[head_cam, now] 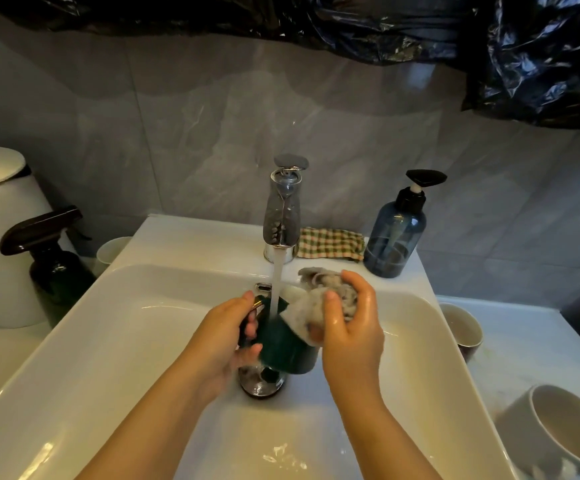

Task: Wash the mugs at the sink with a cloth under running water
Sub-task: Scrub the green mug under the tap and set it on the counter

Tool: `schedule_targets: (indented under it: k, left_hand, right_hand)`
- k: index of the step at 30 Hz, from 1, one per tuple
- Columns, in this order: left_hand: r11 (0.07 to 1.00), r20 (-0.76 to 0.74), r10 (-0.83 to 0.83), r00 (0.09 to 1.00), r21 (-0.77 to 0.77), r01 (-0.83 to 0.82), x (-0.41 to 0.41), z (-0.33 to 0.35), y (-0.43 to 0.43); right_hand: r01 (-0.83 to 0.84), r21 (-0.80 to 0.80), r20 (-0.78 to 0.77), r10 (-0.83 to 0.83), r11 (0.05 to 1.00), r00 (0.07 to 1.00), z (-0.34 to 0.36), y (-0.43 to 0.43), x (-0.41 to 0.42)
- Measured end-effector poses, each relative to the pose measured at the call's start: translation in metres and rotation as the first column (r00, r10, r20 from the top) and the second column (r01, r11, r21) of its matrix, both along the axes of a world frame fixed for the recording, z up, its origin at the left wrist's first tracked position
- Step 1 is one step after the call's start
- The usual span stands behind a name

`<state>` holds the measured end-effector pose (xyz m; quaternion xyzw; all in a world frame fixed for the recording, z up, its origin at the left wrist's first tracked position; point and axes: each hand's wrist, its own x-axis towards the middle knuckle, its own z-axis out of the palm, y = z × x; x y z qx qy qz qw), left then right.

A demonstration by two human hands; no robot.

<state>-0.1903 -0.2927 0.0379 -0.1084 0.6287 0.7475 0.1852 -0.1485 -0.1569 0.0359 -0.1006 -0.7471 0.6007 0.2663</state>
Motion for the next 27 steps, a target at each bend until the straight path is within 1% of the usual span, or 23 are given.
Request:
schedule_targets:
  k: [1, 2, 3, 4, 5, 6, 7, 8, 9, 10, 11, 12, 13, 14, 15, 16, 17, 19, 21, 22, 23, 25, 27]
  left_hand:
    - [0.999, 0.033, 0.012, 0.999, 0.047, -0.013, 0.0, 0.0, -0.001]
    - [0.995, 0.057, 0.015, 0.998, 0.095, -0.02, 0.0, 0.001, -0.002]
    - [0.991, 0.066, 0.011, 0.998, 0.134, -0.02, 0.0, 0.001, -0.003]
    - [0.987, 0.066, 0.002, 0.998, 0.159, -0.013, 0.0, 0.002, -0.003]
    - [0.985, 0.061, -0.015, 0.998, 0.172, 0.005, 0.001, 0.002, -0.003]
    - [0.984, 0.061, -0.04, 0.997, 0.176, 0.029, 0.002, 0.001, -0.002]
    - [0.983, 0.061, -0.071, 0.996, 0.175, 0.059, 0.004, 0.0, 0.0]
    - [0.982, 0.062, -0.105, 0.993, 0.164, 0.093, 0.007, -0.001, 0.002]
    - [0.982, 0.059, -0.135, 0.989, 0.138, 0.125, 0.009, -0.002, 0.004]
    - [0.984, 0.055, -0.152, 0.987, 0.104, 0.145, 0.011, -0.003, 0.006]
    - [0.986, 0.049, -0.153, 0.987, 0.07, 0.149, 0.012, -0.003, 0.007]
    - [0.989, 0.042, -0.143, 0.989, 0.044, 0.141, 0.012, -0.003, 0.007]
    - [0.992, 0.032, -0.127, 0.991, 0.028, 0.126, 0.012, -0.002, 0.007]
    - [0.994, 0.018, -0.11, 0.994, 0.017, 0.11, 0.011, -0.001, 0.006]
    - [0.995, 0.0, -0.095, 0.995, 0.009, 0.095, 0.011, 0.0, 0.005]
    - [0.997, -0.016, -0.081, 0.997, 0.008, 0.081, 0.011, 0.001, 0.005]
    - [0.998, -0.028, -0.066, 0.997, 0.017, 0.066, 0.011, 0.003, 0.004]
    - [0.997, -0.029, -0.027, 0.999, 0.066, 0.029, 0.01, 0.004, 0.002]
    - [0.99, -0.001, 0.009, 1.0, 0.142, -0.009, 0.009, 0.002, 0.002]
    - [0.981, 0.01, 0.024, 1.0, 0.19, -0.026, 0.009, 0.001, 0.003]
    - [0.972, 0.01, 0.036, 0.999, 0.233, -0.037, 0.009, 0.0, 0.006]
    - [0.963, -0.018, 0.047, 0.999, 0.266, -0.041, 0.009, 0.001, 0.011]
    - [0.973, -0.07, 0.05, 0.996, 0.229, -0.032, 0.009, 0.003, 0.014]
  right_hand:
    - [0.053, -0.047, -0.043, -0.055, 0.997, 0.998, 0.002, 0.001, 0.003]
    - [0.082, -0.059, -0.067, -0.086, 0.995, 0.994, 0.002, 0.001, 0.005]
    - [0.076, -0.054, -0.076, -0.08, 0.996, 0.994, -0.001, -0.001, 0.007]
    - [0.023, -0.046, -0.063, -0.026, 0.999, 0.998, -0.003, -0.006, 0.01]
    - [-0.047, 0.001, -0.011, 0.047, 0.999, 0.999, -0.007, -0.012, 0.011]
    - [-0.103, 0.119, 0.041, 0.099, 0.988, 0.994, -0.011, -0.02, 0.01]
    - [-0.138, 0.28, 0.083, 0.119, 0.95, 0.989, -0.017, -0.027, 0.008]
    - [-0.141, 0.408, 0.094, 0.112, 0.902, 0.989, -0.021, -0.032, 0.005]
    - [-0.127, 0.461, 0.098, 0.092, 0.878, 0.991, -0.021, -0.034, 0.001]
    - [-0.115, 0.432, 0.103, 0.078, 0.895, 0.992, -0.018, -0.033, -0.002]
    - [-0.092, 0.352, 0.104, 0.059, 0.932, 0.993, -0.014, -0.03, -0.003]
    - [-0.072, 0.23, 0.115, 0.047, 0.971, 0.992, -0.012, -0.026, -0.005]
    - [-0.048, 0.076, 0.145, 0.037, 0.996, 0.989, -0.009, -0.021, -0.007]
    - [-0.025, -0.111, 0.185, 0.045, 0.994, 0.982, -0.005, -0.016, -0.009]
    - [0.0, -0.32, 0.226, 0.076, 0.947, 0.971, -0.003, -0.01, -0.011]
    - [0.024, -0.502, 0.267, 0.129, 0.864, 0.955, -0.002, -0.006, -0.013]
    - [0.033, -0.641, 0.285, 0.198, 0.767, 0.938, -0.003, -0.001, -0.014]
    - [0.037, -0.833, 0.246, 0.309, 0.552, 0.919, -0.008, 0.006, -0.015]
    - [0.02, -0.951, 0.153, 0.415, 0.308, 0.897, -0.01, 0.009, -0.011]
    - [-0.006, -0.973, 0.103, 0.458, 0.231, 0.883, -0.014, 0.007, -0.011]
    - [-0.038, -0.984, 0.055, 0.494, 0.176, 0.868, -0.015, 0.004, -0.011]
    - [-0.074, -0.988, 0.011, 0.54, 0.136, 0.842, -0.019, -0.008, -0.01]
    - [-0.104, -0.987, -0.019, 0.55, 0.124, 0.835, -0.02, -0.013, -0.011]
